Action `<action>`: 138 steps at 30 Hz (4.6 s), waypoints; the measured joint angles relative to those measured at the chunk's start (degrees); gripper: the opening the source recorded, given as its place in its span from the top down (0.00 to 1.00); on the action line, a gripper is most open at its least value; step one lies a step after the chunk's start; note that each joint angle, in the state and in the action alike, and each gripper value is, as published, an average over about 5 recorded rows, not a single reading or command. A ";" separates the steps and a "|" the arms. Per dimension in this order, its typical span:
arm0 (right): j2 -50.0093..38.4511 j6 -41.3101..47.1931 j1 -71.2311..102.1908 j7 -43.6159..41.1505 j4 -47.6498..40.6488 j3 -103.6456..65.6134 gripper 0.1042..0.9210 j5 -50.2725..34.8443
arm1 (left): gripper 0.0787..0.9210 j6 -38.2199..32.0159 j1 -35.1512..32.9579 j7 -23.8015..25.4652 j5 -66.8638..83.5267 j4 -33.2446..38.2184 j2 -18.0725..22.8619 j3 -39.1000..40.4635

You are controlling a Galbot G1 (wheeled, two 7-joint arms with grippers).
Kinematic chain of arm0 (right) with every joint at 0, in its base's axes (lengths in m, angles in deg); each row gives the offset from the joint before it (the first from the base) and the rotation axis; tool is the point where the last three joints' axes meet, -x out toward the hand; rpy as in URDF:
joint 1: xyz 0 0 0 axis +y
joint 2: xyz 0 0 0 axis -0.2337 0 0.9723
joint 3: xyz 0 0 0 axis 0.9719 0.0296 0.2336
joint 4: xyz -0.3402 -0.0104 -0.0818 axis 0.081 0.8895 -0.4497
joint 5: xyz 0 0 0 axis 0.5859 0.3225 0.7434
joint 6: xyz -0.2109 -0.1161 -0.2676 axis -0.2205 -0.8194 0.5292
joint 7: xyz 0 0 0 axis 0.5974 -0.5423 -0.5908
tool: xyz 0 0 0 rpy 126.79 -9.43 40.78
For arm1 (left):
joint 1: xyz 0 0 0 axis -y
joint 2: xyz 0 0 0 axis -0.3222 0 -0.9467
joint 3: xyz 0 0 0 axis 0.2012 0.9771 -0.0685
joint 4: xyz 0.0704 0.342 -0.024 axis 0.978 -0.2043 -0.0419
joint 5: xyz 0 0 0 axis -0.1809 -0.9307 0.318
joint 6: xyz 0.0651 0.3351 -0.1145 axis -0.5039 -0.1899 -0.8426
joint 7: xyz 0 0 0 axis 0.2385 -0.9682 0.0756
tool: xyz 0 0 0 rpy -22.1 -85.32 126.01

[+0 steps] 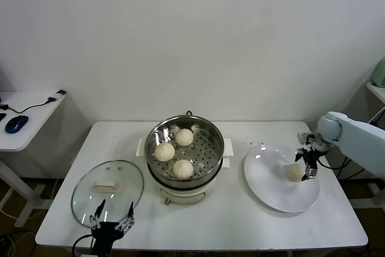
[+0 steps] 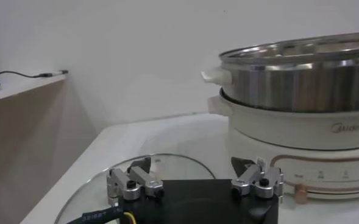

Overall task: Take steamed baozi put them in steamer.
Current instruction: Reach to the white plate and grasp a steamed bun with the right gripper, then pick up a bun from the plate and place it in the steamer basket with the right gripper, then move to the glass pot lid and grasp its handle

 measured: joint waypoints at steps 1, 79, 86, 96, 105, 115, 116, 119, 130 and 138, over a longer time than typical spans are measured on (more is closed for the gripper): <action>0.05 0.03 0.17 0.12 -0.08 -0.22 0.14 0.17 | 0.12 0.01 -0.02 0.00 0.00 0.01 -0.02 0.00; 27.10 19.10 -27.14 12.77 21.44 21.05 0.12 -35.68 | 0.12 0.80 0.65 0.14 0.60 1.87 -0.58 -0.15; 24.12 15.03 -28.24 10.09 19.61 16.91 0.12 -39.75 | 0.12 0.60 0.23 0.07 0.98 2.37 -0.63 -0.07; 17.61 9.80 -20.38 22.51 16.18 -2.97 0.12 -44.01 | 0.12 0.02 0.38 -0.64 2.49 3.34 -0.69 -0.15; 9.17 7.98 -0.87 43.26 21.34 -28.89 0.12 -38.80 | 0.12 0.09 1.61 -1.21 3.80 3.10 -1.21 -1.56; 5.02 5.58 34.95 53.76 34.32 -64.19 0.12 -27.97 | 0.12 -1.52 2.36 -2.37 4.93 1.45 -2.35 -2.80; 5.28 5.00 38.68 54.14 35.32 -67.48 0.12 -26.84 | 0.12 -1.74 2.43 -2.55 4.96 1.24 -2.45 -2.91; 6.70 2.68 49.30 54.85 37.78 -76.55 0.12 -23.66 | 0.12 -2.28 2.80 -3.14 4.84 0.65 -2.66 -3.04; 15.55 -7.71 79.58 56.23 41.95 -95.90 0.12 -16.59 | 0.12 -4.80 4.13 -5.11 0.03 -1.32 -3.42 -3.64; 21.53 -12.99 90.65 56.82 41.98 -100.61 0.12 -14.30 | 0.12 -8.13 4.23 -8.36 -10.09 -3.76 -4.12 -4.55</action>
